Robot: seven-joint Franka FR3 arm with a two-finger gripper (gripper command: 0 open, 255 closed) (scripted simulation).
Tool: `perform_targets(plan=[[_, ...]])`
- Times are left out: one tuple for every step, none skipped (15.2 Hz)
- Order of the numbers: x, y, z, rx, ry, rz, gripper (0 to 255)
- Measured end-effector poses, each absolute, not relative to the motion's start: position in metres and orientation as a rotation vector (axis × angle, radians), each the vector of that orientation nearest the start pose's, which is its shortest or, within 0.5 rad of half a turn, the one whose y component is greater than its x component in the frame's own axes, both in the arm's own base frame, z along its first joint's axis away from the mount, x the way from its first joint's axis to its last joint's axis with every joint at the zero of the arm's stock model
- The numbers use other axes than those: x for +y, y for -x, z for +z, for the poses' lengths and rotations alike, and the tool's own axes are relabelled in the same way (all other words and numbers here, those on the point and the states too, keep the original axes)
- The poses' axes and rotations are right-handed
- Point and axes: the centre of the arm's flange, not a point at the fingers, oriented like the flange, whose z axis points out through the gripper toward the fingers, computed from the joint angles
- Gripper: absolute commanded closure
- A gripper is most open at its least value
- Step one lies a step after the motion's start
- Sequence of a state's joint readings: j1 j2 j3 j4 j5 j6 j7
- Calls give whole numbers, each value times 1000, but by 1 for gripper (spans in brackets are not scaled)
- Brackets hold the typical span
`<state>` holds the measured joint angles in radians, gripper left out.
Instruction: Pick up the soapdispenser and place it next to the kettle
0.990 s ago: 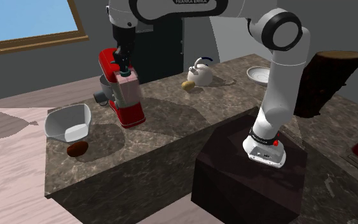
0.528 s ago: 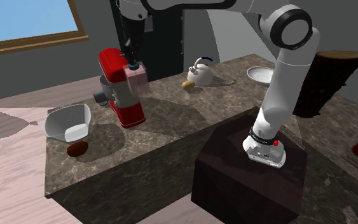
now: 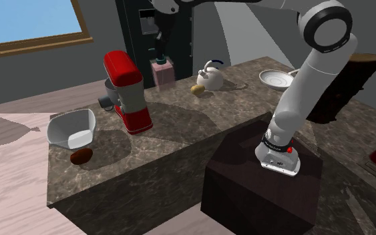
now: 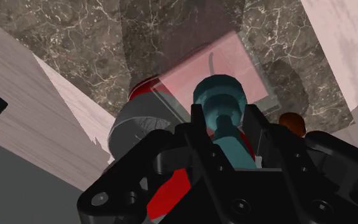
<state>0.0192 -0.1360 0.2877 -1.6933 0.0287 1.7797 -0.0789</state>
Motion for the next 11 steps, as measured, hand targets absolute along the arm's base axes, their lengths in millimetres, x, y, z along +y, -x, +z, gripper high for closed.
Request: perform_targets(plan=[[160, -499, 653, -594, 3051, -339, 255], [148, -497, 653, -594, 3051, -338, 255], [136, -492, 651, -594, 3051, -339, 255], [124, -489, 652, -594, 3051, -339, 255], [111, -485, 652, -593, 3051, -339, 255], [100, -482, 654, -594, 3051, -339, 255], [86, -479, 654, -593, 3051, -339, 255], [72, -475, 654, -593, 3051, -338, 255], [59, -471, 653, -593, 3051, -339, 255], [46, -468, 652, -593, 3051, -339, 255], [33, -464, 652, -593, 3051, -338, 255]])
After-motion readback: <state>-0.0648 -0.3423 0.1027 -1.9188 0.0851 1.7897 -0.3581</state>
